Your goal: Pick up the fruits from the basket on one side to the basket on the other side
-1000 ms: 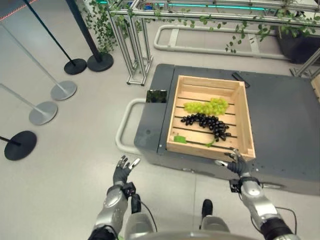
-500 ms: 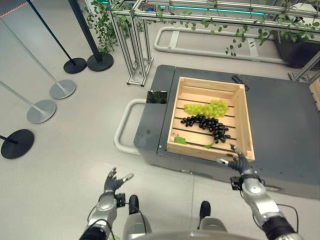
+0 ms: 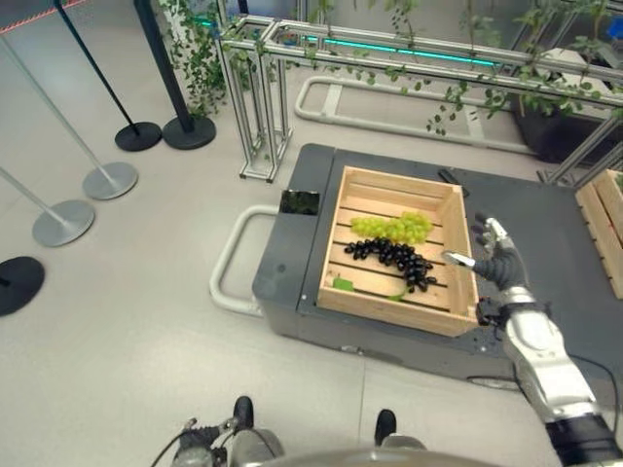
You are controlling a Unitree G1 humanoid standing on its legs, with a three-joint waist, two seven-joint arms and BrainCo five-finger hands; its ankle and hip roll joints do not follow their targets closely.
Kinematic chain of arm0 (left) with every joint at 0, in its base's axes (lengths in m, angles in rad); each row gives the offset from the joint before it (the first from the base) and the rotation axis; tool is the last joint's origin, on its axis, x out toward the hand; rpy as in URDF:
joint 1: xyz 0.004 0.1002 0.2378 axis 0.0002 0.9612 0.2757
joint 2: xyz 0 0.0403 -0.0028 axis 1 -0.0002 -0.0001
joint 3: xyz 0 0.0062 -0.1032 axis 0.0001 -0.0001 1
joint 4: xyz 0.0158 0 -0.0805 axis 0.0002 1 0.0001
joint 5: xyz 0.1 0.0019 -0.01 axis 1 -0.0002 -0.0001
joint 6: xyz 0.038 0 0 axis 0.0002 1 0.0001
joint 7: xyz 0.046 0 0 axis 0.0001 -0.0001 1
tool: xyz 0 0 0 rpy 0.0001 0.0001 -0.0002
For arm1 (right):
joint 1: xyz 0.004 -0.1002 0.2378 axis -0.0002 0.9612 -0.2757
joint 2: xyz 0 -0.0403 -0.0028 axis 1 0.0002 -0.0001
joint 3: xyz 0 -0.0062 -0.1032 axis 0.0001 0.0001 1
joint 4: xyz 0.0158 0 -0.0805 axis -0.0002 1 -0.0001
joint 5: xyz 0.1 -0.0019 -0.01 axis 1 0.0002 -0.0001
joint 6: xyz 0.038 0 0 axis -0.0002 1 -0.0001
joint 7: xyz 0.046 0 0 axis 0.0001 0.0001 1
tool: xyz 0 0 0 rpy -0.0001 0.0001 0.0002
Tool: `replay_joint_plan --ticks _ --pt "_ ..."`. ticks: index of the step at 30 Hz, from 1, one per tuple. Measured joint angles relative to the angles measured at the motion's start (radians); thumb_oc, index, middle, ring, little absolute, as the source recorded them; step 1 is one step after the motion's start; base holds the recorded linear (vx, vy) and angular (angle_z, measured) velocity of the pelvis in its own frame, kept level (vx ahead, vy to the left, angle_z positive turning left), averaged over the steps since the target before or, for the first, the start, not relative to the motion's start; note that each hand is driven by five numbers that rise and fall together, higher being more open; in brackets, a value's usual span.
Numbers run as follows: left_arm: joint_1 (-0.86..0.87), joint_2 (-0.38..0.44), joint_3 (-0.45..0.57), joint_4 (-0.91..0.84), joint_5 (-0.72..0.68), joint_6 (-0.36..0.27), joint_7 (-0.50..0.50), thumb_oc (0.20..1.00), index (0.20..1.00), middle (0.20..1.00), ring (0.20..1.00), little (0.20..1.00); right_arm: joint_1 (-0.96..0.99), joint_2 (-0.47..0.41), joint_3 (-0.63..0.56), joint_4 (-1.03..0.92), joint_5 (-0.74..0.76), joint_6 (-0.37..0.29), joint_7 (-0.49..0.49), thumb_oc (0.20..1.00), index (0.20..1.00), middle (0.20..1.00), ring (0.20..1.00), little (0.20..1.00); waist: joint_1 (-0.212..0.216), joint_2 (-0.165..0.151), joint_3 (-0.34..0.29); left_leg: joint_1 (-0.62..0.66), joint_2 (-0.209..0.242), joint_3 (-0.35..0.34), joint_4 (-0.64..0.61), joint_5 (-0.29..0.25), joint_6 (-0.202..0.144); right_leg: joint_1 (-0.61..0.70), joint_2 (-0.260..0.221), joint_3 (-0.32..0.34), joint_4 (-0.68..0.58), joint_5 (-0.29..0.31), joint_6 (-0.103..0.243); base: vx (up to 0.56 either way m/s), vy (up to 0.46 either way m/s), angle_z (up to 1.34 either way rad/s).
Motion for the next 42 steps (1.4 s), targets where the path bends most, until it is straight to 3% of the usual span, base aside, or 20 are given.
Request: replay_joint_plan --ticks 6,10,11,15,17,23,31,36,42 --pt "-0.019 0.006 -0.013 -0.015 0.038 0.007 -0.005 1.0 1.0 1.0 1.0 1.0 -0.041 -0.077 0.025 0.095 -0.031 0.006 0.014 1.0 1.0 1.0 1.0 1.0 0.0 -0.01 -0.009 0.002 0.0 0.003 0.0 0.0 0.0 -0.001 0.0 0.003 0.0 0.001 0.0 0.0 0.0 0.0" --pt "-0.024 0.026 -0.072 -0.028 0.039 0.015 -0.015 1.0 1.0 1.0 1.0 1.0 -0.194 -0.139 0.115 0.334 -0.08 0.05 0.014 1.0 1.0 1.0 1.0 1.0 0.005 -0.021 -0.015 0.0 0.0 0.004 0.0 -0.002 0.004 -0.004 0.0 0.005 0.0 0.003 0.0 -0.01 0.008 -0.02" --pt "-0.037 0.027 -0.071 -0.04 0.039 0.015 -0.021 1.0 1.0 1.0 1.0 1.0 -0.238 -0.144 0.128 0.392 -0.109 0.074 0.013 1.0 1.0 1.0 1.0 1.0 0.026 -0.021 -0.015 -0.004 0.0 0.004 0.0 -0.003 0.005 -0.008 0.0 0.005 0.0 0.004 0.0 -0.07 0.001 -0.01" --pt "-0.07 0.037 -0.133 -0.037 0.038 0.014 -0.022 1.0 1.0 1.0 1.0 1.0 -0.446 -0.151 0.263 0.669 -0.151 0.1 0.006 1.0 1.0 1.0 1.0 1.0 0.046 -0.023 -0.01 -0.065 0.0 -0.001 0.012 0.005 0.005 -0.062 0.001 0.004 0.0 0.017 -0.003 -0.09 0.0 0.01" --pt "-0.082 0.037 -0.136 -0.04 0.038 0.013 -0.02 1.0 1.0 1.0 1.0 1.0 -0.501 -0.148 0.292 0.742 -0.164 0.109 0.0 1.0 1.0 1.0 1.0 1.0 0.076 -0.016 0.022 -0.085 -0.001 -0.01 0.019 0.012 0.006 -0.071 0.002 -0.002 0.001 0.024 -0.004 -0.08 0.002 0.07" --pt "-0.115 0.044 -0.157 -0.042 0.027 0.011 0.001 1.0 1.0 1.0 1.0 1.0 -0.669 -0.132 0.39 0.897 -0.207 0.134 -0.009 1.0 1.0 1.0 1.0 1.0 0.111 -0.01 0.137 -0.158 0.001 -0.024 0.034 0.015 0.008 -0.13 0.003 -0.009 0.001 0.037 -0.009 -0.05 0.012 0.05" --pt "-0.17 0.052 -0.171 -0.069 -0.022 -0.009 0.035 1.0 1.0 1.0 1.0 1.0 -0.875 -0.14 0.455 1.073 -0.227 0.141 -0.025 1.0 1.0 1.0 1.0 1.0 0.113 -0.004 0.251 -0.24 0.001 -0.029 0.046 0.02 0.009 -0.197 0.002 -0.033 0.001 0.042 -0.012 -0.06 0.012 0.03" --pt "-0.181 0.063 -0.21 -0.088 -0.024 -0.021 0.052 1.0 1.0 1.0 1.0 1.0 -0.922 -0.143 0.479 1.168 -0.228 0.136 -0.039 1.0 1.0 1.0 1.0 1.0 0.119 -0.004 0.259 -0.29 -0.001 -0.029 0.054 0.02 0.01 -0.231 0.001 -0.068 0.001 0.042 -0.012 -0.07 0.004 0.08" --pt "-0.203 0.076 -0.247 -0.148 -0.064 -0.05 0.073 1.0 1.0 1.0 1.0 1.0 -0.992 -0.16 0.492 1.29 -0.226 0.141 -0.067 1.0 1.0 1.0 1.0 1.0 0.146 0.002 0.263 -0.462 -0.004 -0.049 0.079 0.029 0.017 -0.379 0.0 -0.083 0.001 0.054 -0.019 -0.05 0.008 0.06"
